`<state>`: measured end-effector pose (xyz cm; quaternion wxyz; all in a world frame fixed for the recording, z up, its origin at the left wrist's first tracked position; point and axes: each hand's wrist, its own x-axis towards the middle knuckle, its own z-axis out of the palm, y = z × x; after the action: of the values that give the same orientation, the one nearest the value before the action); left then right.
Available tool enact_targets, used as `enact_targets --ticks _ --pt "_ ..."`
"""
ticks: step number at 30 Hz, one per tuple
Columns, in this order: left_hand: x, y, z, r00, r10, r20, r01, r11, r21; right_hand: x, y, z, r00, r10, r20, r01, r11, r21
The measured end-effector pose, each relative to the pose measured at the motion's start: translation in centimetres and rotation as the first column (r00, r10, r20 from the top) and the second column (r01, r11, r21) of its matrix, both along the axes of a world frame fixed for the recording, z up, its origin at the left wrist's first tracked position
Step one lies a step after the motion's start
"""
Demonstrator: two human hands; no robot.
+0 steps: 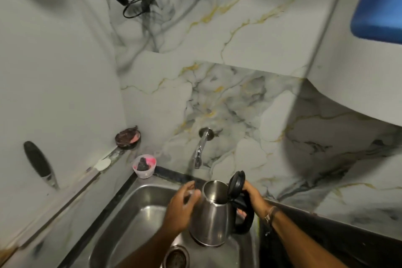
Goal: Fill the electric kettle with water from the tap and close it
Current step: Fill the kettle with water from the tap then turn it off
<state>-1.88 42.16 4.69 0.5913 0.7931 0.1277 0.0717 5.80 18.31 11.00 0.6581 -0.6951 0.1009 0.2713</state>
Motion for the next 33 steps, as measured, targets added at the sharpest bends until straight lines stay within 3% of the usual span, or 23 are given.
enact_targets --ticks 4,8,11,16,20,26,30,33 --pt "4.9 3.3 5.1 0.979 0.199 -0.045 -0.176 0.935 0.308 0.1 3.5 -1.0 0.997 0.076 -0.01 -0.077 0.993 -0.092" --pt "9.7 3.7 8.5 0.979 0.137 -0.149 -0.009 0.766 0.643 0.5 5.9 -1.5 1.0 0.028 -0.004 -0.028 0.994 -0.104" --pt "12.3 3.7 9.2 0.971 0.074 -0.229 0.128 0.649 0.75 1.0 6.8 -1.9 0.998 0.056 0.008 -0.054 0.983 -0.176" --pt "14.1 3.5 8.9 0.959 -0.022 -0.283 0.24 0.593 0.769 2.0 7.5 -1.8 0.995 0.087 0.045 -0.074 0.967 -0.242" --pt "14.5 3.6 9.2 0.954 -0.071 -0.29 0.281 0.541 0.793 3.0 8.0 -2.1 0.994 0.099 0.045 -0.087 0.974 -0.208" --pt "14.6 4.3 9.1 0.927 -0.092 -0.362 0.354 0.528 0.772 4.4 8.9 -3.0 0.99 0.116 0.086 -0.098 0.977 -0.19" --pt "15.2 4.0 7.9 0.904 -0.166 -0.395 0.41 0.603 0.684 5.6 8.8 -4.0 0.986 0.122 0.113 -0.1 0.978 -0.185" --pt "15.9 4.9 7.8 0.845 -0.275 -0.459 0.524 0.596 0.608 6.1 8.4 -4.2 0.987 0.126 0.1 -0.107 0.977 -0.183"
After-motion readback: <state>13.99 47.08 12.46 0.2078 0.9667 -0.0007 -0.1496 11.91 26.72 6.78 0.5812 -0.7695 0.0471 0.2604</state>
